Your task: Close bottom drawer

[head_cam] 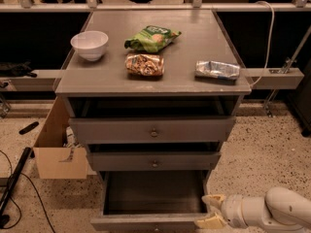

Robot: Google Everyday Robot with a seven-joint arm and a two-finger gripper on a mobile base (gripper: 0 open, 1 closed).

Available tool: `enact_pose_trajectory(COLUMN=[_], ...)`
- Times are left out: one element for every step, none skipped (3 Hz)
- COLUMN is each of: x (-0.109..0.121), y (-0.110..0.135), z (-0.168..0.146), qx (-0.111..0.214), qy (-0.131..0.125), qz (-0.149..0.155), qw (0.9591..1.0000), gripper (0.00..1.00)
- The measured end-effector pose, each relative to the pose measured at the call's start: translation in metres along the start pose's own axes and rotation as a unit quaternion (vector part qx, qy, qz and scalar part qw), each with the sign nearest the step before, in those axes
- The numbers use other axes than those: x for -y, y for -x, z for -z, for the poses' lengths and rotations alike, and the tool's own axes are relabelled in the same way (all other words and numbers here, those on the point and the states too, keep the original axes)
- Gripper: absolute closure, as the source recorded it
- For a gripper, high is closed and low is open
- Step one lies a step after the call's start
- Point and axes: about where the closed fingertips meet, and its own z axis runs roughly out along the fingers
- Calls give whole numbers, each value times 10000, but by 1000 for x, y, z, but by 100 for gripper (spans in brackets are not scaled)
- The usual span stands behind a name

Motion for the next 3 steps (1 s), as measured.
enact_pose_trajectory(x=[-6, -8, -8], y=[-4, -17, -48], z=[-17, -44, -66], qx=[-63, -300, -463], qy=[53, -93, -483], qz=[1, 24, -264], qw=[10000, 9995, 9974], gripper=[67, 90, 100])
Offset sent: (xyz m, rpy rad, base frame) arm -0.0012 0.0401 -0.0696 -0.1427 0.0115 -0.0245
